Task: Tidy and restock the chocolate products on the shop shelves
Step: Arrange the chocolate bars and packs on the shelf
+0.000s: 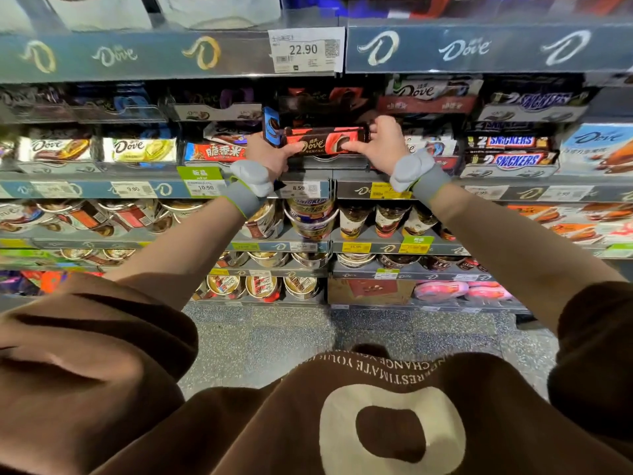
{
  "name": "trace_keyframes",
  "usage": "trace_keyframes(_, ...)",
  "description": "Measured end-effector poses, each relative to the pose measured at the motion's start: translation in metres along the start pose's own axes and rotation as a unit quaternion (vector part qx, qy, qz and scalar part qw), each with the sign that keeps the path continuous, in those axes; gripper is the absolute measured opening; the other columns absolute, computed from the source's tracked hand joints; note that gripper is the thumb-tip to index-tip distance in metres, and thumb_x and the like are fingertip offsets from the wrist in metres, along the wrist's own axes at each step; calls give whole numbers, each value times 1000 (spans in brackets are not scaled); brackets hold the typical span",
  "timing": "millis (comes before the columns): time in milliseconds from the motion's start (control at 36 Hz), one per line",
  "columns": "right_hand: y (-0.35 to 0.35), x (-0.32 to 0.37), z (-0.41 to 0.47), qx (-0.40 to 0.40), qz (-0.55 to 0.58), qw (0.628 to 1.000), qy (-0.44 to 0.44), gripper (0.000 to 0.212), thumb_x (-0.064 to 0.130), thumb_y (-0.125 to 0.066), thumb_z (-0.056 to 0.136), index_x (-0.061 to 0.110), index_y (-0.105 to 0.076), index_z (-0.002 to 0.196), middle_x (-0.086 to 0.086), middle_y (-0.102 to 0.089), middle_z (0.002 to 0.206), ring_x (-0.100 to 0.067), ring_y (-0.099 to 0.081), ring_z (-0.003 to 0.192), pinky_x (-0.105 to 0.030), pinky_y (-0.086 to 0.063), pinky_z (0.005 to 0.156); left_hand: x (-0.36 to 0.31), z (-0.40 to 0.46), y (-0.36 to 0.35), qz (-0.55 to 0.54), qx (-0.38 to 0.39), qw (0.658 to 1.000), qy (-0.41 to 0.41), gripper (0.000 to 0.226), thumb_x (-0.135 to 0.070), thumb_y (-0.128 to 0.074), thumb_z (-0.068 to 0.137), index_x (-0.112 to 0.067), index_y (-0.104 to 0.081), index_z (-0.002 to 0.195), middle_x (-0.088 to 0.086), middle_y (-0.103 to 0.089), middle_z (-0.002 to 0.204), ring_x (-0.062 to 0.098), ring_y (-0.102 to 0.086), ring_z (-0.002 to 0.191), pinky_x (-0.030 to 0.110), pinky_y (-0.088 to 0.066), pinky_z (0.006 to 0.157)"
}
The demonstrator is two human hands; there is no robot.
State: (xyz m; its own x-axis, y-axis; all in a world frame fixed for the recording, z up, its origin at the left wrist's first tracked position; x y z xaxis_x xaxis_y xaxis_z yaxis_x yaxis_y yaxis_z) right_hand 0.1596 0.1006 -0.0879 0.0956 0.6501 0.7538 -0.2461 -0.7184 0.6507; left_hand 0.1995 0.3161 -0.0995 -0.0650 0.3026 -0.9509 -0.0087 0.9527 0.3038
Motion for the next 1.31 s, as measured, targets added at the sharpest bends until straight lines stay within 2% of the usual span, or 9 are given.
trace_keyframes(111,-2,1,-3,5,-7,999,44,25,32,-75,80,19,-54,83,7,-51,75,-11,-48,75,-28,-37,70,-5,1,-3,-4,-13,1000,5,36,-16,-79,76,-15,-45,63,4,-49,53,4,-38,27,22,-38,37)
trace_keyframes(222,-2,2,-4,4,-51,996,79,47,33,-69,85,0,-56,116,-18,-64,105,-32,-56,99,-32,-41,81,-10,4,-3,18,-15,1000,-3,38,-14,-79,76,-13,-44,62,1,-52,54,3,-42,27,18,-36,33)
trace_keyframes(444,-3,-3,1,58,-101,989,90,45,39,-69,83,3,-61,108,-15,-68,100,-29,-63,92,-41,-50,81,-9,4,-3,89,8,996,-11,36,-20,-79,76,-10,-46,67,1,-50,59,16,-47,44,15,-37,33)
trace_keyframes(667,-3,3,11,114,-132,980,95,38,34,-67,86,5,-65,111,-12,-67,107,-26,-62,98,-29,-47,81,-19,8,-1,214,60,974,-51,39,-29,-76,79,-3,-58,102,14,-66,94,29,-62,76,38,-55,66)
trace_keyframes(833,-1,4,13,118,-160,974,110,39,35,-66,87,6,-63,114,-11,-67,109,-25,-61,100,-25,-41,78,-27,6,-4,280,80,954,-69,43,-33,-75,79,-5,-56,105,12,-66,95,29,-66,70,38,-57,61)
trace_keyframes(889,0,5,13,119,-167,972,111,42,36,-65,87,7,-61,118,-11,-65,112,-25,-60,103,-26,-42,81,-28,6,-1,283,79,953,-75,38,-34,-74,79,-8,-52,94,7,-63,81,19,-63,51,28,-53,47)
trace_keyframes(1083,1,6,9,132,-206,961,128,39,38,-60,90,15,-59,122,-7,-67,112,-28,-61,102,-42,-48,90,-19,10,11,284,108,949,-83,30,-31,-72,83,-11,-51,91,5,-63,70,3,-55,32,16,-46,37)
trace_keyframes(1250,2,10,8,146,-292,934,147,41,42,-50,95,13,-53,123,-11,-65,104,-32,-60,96,-41,-48,81,-28,8,7,349,142,919,-113,37,-27,-70,85,-9,-53,112,7,-64,88,5,-63,48,18,-50,45)
trace_keyframes(1306,3,12,7,148,-296,933,145,42,41,-50,95,10,-52,124,-13,-64,104,-33,-61,93,-41,-50,76,-29,7,4,391,142,899,-137,45,-26,-70,84,-5,-51,120,13,-64,105,12,-68,81,23,-49,65)
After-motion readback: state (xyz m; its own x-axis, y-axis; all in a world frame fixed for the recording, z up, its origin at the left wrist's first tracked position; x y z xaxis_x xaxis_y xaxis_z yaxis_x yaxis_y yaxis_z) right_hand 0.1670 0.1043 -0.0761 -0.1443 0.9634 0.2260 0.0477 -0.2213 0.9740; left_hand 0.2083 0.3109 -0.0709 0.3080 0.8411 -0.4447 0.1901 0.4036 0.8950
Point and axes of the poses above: each hand's wrist, its own z-axis towards the middle knuckle, its own y-axis out of the back of the hand, x = y × z, the point moved 3 cm from there along z, towards the middle knuckle
